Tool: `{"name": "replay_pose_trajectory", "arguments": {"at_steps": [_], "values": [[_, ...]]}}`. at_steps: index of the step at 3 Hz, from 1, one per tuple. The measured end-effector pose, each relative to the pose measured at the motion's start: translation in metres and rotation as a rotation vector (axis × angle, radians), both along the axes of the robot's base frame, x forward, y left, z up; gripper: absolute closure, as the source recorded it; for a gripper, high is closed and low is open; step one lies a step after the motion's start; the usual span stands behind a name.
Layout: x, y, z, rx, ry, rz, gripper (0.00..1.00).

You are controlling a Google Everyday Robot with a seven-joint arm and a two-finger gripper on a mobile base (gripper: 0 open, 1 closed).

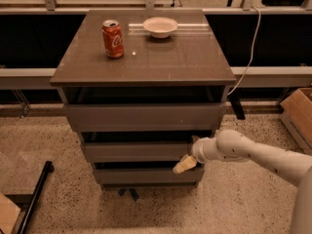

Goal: Open middle drawer

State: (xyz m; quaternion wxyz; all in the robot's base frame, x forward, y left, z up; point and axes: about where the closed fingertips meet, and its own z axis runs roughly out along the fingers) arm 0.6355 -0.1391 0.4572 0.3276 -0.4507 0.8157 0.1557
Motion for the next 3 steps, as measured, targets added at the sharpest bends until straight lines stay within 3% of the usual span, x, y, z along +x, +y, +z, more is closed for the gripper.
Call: {"name": "replay_pose_trajectory", "arguments": {"at_steps": [1, 2, 3], "values": [[0.016, -0.001, -0.019, 0.018, 0.015, -0.018, 0.0], [0.009, 0.005, -0.031, 0.048, 0.055, -0.018, 0.17], [0.007, 0.005, -0.031, 0.052, 0.06, -0.019, 0.4]]}}
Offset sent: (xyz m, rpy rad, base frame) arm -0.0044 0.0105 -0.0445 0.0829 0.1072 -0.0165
